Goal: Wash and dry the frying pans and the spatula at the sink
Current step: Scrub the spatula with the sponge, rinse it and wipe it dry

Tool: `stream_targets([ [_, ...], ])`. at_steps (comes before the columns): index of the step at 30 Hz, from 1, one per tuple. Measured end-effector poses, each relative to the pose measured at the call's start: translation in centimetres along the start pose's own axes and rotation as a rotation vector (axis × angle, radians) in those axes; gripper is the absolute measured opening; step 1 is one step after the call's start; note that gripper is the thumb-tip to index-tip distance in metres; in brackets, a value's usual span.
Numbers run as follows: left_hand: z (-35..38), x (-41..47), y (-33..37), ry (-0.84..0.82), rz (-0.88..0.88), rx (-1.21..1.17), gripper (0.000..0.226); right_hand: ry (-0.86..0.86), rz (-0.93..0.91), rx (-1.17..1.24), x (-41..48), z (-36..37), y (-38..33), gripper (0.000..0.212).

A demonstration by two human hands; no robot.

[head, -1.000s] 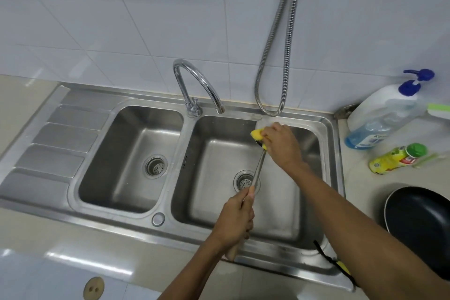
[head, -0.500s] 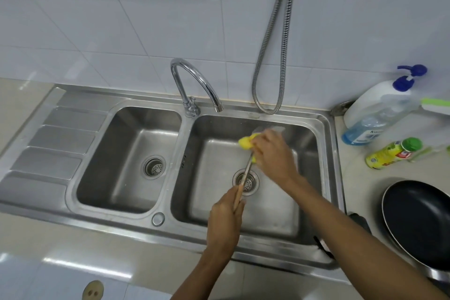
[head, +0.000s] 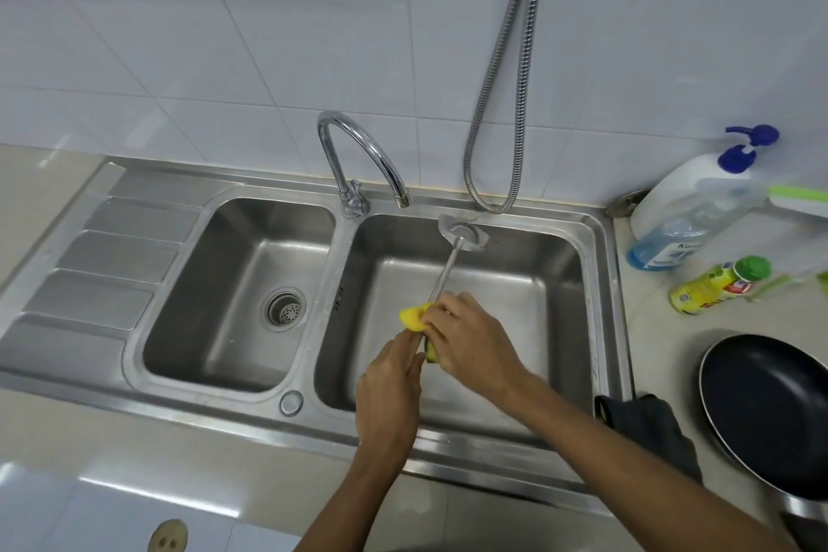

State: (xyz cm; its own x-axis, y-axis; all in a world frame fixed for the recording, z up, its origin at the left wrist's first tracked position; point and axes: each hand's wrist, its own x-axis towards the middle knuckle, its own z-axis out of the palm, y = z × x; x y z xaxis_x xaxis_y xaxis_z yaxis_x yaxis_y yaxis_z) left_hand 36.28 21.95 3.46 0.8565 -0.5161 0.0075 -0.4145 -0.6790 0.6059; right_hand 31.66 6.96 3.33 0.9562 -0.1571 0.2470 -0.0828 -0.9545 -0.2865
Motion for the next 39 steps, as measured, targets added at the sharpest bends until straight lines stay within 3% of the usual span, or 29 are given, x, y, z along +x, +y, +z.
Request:
stream_targets([
  [3,-0.1,-0.7,-0.3,0.007,0.068,0.051,0.033,0.047,0.180,-0.088,3.4,0.2,5.4,0.018],
  [5,0.0,-1.5,-0.4,0.002,0.127,0.059,0.033,0.069,0.468,-0.093,5.8,-1.5,9.6,0.011],
  [8,-0.1,-1.8,-0.3,0.011,0.151,0.050,0.034,0.012,0.813,0.163,7.4,-3.7,13.3,0.014],
  [10,-0.2,-1.5,-0.5,0.008,0.149,0.064,0.033,0.009,0.784,0.264,7.5,-4.0,12.4,0.011],
  [14,-0.1,-1.0,-1.4,-0.005,0.139,0.074,0.036,-0.056,0.529,0.276,6.5,-3.1,8.3,0.009],
  [19,0.3,-2.0,-1.8,-0.043,0.144,0.068,0.036,-0.182,0.861,0.193,3.8,-1.9,13.8,0.028],
  [23,1.2,-1.1,-1.7,-0.203,-0.138,-0.359,0.024,-0.161,0.913,0.140,-0.1,-2.6,15.8,0.027],
  [27,1.8,-0.4,-1.0,-0.415,-0.467,-0.796,0.021,0.095,1.006,-0.070,-3.3,-4.1,18.9,0.025],
  [30,2.3,-0.2,0.0,-0.502,-0.567,-0.880,0.023,0.146,1.020,-0.266,-5.9,-3.9,20.4,0.032],
  [34,2.9,0.0,0.7,-0.599,-0.632,-1.009,0.031,-0.010,1.011,-0.355,-9.7,0.5,20.7,0.046],
  [39,3.5,0.7,0.8,-0.640,-0.665,-1.004,0.029,0.096,1.018,-0.394,-8.8,0.1,19.4,0.055],
])
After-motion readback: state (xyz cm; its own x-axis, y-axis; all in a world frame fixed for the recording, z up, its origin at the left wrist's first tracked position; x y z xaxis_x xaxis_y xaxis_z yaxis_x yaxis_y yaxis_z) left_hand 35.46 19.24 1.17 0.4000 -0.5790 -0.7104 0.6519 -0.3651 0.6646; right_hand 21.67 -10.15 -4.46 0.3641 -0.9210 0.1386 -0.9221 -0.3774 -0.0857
